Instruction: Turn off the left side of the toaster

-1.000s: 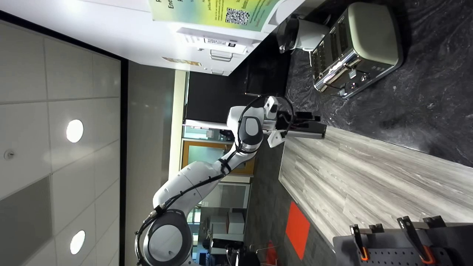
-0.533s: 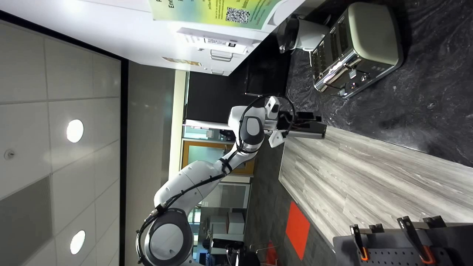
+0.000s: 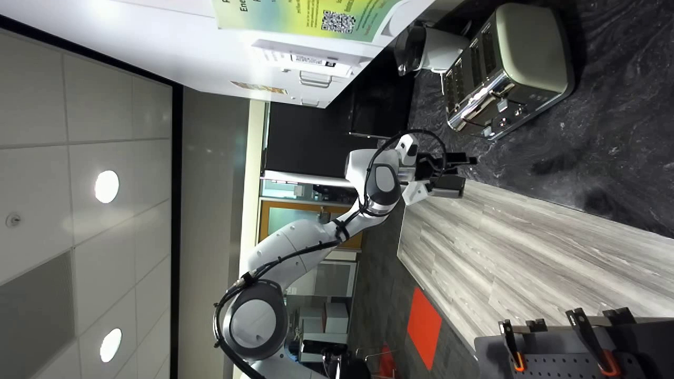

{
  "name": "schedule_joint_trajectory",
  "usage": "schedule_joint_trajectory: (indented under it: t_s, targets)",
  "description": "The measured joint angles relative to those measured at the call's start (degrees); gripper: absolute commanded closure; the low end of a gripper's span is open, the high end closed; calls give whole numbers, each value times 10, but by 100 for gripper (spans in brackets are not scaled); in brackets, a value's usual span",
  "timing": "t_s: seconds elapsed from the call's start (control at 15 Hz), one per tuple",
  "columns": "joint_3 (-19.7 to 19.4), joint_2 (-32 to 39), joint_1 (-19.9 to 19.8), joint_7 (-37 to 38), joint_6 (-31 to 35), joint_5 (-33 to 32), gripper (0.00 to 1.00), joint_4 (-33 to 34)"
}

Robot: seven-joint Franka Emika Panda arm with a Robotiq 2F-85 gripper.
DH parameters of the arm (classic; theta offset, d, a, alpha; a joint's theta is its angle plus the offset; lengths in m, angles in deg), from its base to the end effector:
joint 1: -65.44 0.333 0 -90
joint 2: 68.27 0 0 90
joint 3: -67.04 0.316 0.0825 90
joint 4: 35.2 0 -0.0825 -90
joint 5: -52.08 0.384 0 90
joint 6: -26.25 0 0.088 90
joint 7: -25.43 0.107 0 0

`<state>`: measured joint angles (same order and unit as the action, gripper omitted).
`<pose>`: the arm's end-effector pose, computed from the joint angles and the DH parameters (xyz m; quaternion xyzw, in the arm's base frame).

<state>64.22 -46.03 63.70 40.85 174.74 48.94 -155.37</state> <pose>0.5927 -0.0457 0.2435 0.9872 -0.1486 0.0552 0.0196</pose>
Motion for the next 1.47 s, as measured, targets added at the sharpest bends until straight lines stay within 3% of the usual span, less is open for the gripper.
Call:
schedule_joint_trajectory:
  t_s: [0.27, 0.73, 0.8, 0.87, 1.47]
  targets:
    - [8, 42, 0, -29, 70, 34, 0, -7]
    - [13, 55, 2, -31, 79, 39, 0, -5]
    - [13, 56, 2, -31, 79, 39, 23, -4]
    - [13, 57, 2, -31, 79, 39, 26, -2]
    - [10, 88, 13, -25, 92, 42, 96, 28]
